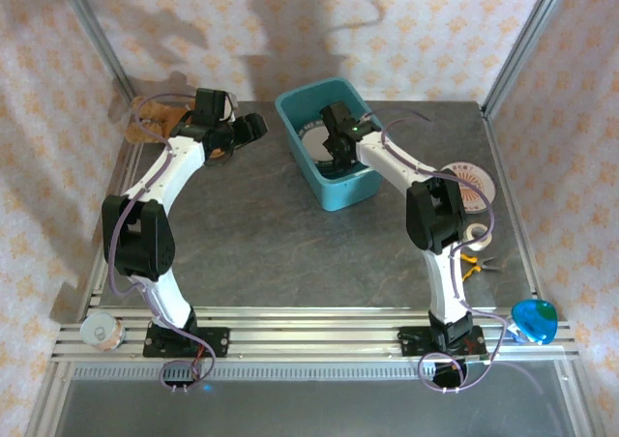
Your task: Place the plates into the plastic bin on the countertop
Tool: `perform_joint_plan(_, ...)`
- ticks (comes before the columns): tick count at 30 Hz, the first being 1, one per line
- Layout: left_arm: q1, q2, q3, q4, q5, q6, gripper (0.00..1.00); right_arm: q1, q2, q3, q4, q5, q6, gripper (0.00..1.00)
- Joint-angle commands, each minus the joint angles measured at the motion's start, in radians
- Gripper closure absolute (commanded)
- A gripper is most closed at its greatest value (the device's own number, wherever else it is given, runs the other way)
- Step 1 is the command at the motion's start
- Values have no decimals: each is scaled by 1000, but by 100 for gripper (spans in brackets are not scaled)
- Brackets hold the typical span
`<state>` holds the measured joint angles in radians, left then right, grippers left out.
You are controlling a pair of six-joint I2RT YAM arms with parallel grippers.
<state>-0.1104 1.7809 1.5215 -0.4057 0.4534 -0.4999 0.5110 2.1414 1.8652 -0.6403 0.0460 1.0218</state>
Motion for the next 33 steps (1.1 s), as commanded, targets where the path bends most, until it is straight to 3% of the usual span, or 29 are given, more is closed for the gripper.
perform_joint_plan(1,5,-40,-15,43,1,-9,27,6,-39,29,-32,46,-58,38)
perform_joint_plan(5,5,-49,-22,53,7,-6,27,18,-115,34,-26,43,-134,33)
perform_joint_plan(9,3,-63,-41,78,13,-11,27,53,-219,38,-59,132,-223,32)
perform_joint_plan(14,-10,-73,-49,84,19,-8,27,40,-389,-114,-28,211,-273,33)
perform_joint_plan(19,-42,-79,-44,84,16,10,27,-48,-586,-312,-41,279,-291,34)
perform_joint_plan(25,-75,-87,-35,78,18,10,27,-259,-818,-638,18,220,-123,34)
perform_joint_plan(33,-120,-116,11,23,-6,76,27,-455,-901,-1006,202,107,224,35)
